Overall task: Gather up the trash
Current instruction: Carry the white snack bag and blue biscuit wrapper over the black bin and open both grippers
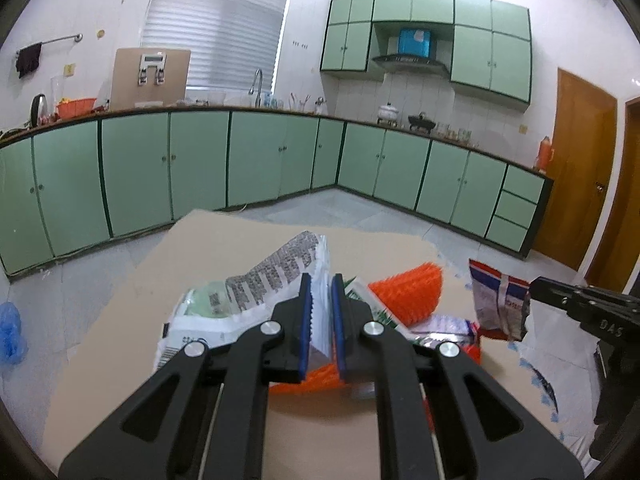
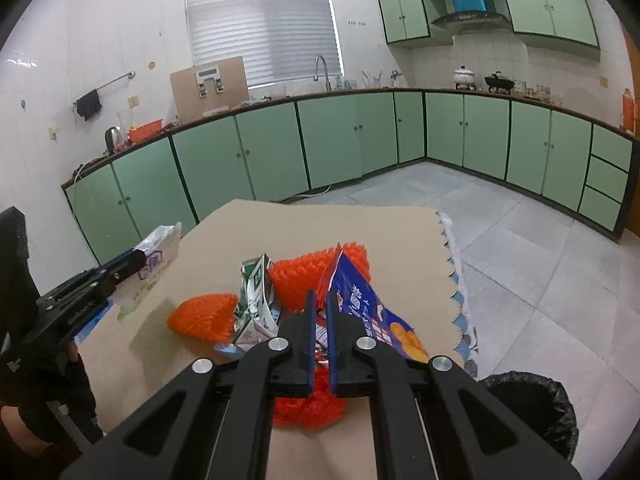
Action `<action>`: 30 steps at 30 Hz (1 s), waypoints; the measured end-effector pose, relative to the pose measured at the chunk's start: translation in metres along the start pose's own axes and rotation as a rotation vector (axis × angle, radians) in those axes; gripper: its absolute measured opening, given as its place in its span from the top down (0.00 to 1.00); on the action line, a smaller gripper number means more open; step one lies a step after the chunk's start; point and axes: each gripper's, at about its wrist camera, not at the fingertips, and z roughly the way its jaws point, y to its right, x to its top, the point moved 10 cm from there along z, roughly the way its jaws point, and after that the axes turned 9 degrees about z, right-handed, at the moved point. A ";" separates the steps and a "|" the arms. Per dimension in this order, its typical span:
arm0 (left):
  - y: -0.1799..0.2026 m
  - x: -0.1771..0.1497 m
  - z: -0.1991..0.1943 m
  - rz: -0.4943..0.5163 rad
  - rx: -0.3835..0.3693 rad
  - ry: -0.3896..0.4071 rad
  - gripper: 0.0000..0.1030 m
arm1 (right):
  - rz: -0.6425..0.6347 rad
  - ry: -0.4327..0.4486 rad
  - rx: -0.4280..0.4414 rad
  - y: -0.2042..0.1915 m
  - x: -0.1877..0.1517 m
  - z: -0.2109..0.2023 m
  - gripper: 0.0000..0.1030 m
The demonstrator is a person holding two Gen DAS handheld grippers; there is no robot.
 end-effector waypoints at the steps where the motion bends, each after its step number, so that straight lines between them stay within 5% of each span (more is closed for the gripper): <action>1: 0.001 0.003 -0.002 -0.003 -0.006 0.008 0.92 | 0.000 0.006 -0.001 0.001 0.003 -0.003 0.96; 13: 0.041 0.039 -0.022 0.004 -0.117 0.083 0.92 | 0.012 0.077 -0.015 0.014 0.026 -0.038 0.96; 30: 0.151 0.034 -0.014 0.067 -0.336 0.059 0.92 | 0.073 0.149 -0.094 0.072 0.029 -0.093 0.96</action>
